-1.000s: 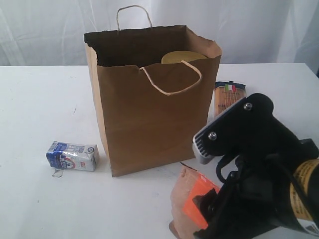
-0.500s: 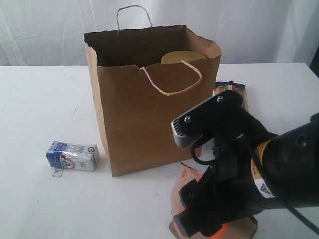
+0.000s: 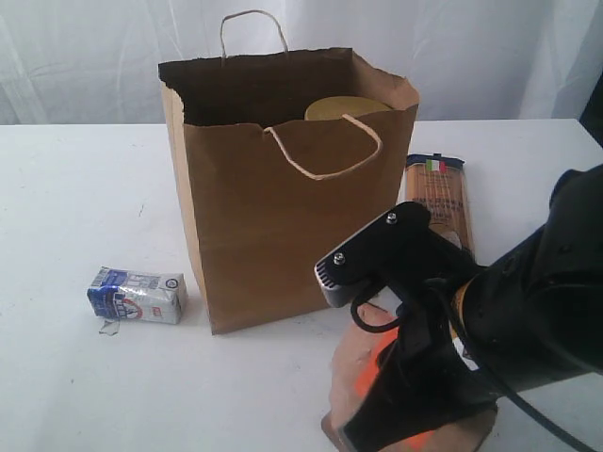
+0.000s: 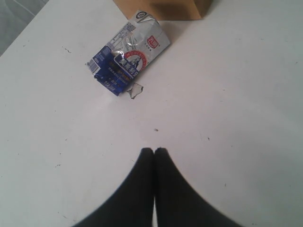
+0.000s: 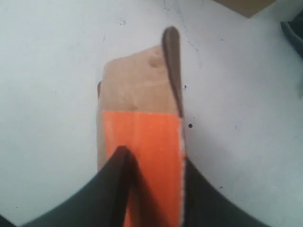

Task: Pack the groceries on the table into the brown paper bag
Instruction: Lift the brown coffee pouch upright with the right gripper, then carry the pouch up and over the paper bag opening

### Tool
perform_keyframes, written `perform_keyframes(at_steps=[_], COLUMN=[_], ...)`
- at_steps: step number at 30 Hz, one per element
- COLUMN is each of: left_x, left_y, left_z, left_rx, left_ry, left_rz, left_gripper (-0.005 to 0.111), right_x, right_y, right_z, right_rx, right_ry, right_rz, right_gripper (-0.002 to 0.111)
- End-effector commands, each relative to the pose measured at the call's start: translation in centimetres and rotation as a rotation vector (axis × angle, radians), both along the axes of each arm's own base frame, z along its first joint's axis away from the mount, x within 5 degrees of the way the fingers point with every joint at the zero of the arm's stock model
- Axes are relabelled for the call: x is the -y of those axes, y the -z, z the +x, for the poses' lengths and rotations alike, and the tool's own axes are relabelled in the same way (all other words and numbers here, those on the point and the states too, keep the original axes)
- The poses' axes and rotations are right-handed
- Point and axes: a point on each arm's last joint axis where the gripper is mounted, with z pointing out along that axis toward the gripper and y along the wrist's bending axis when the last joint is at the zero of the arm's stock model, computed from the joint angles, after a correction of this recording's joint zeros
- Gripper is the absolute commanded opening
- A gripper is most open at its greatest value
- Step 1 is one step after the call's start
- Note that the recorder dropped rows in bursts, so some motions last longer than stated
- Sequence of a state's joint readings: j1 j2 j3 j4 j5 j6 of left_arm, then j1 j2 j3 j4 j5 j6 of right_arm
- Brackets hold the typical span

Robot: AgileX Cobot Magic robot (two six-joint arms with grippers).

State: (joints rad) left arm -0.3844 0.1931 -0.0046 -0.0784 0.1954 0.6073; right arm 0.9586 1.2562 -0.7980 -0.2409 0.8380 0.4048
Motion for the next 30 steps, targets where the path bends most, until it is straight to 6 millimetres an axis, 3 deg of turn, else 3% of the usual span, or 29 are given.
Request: perform_keyframes(at_steps=[1, 4, 10, 22, 25, 30], left_x=[0.0, 0.0, 0.0, 0.0, 0.0, 0.0], left_y=[0.1, 0.1, 0.1, 0.1, 0.1, 0.1], left_z=[0.0, 0.0, 0.0, 0.0, 0.0, 0.0], left_rx=[0.0, 0.0, 0.0, 0.0, 0.0, 0.0], left_ry=[-0.006, -0.006, -0.006, -0.006, -0.006, -0.006], left_rz=[-0.009, -0.009, -0.009, -0.009, -0.009, -0.009], left_gripper=[0.0, 0.0, 0.0, 0.0, 0.0, 0.0], right_x=[-0.4, -0.4, 1.1, 6.6, 7.9, 10.1], right_y=[-0.2, -0.6, -3.9, -8.4, -9.4, -12.8], right_z=[0.0, -0.1, -1.0, -4.9, -5.4, -5.8], right_rx=[-0.013, -0.001, 0.108, 0.176, 0.241, 0.394], right_ry=[-0.001, -0.004, 0.008, 0.073, 0.079, 0.105], right_rz=[0.049, 0.077, 0.225, 0.386, 0.414, 0.441], right_gripper=[0.002, 0.0, 0.0, 0.0, 0.0, 0.0])
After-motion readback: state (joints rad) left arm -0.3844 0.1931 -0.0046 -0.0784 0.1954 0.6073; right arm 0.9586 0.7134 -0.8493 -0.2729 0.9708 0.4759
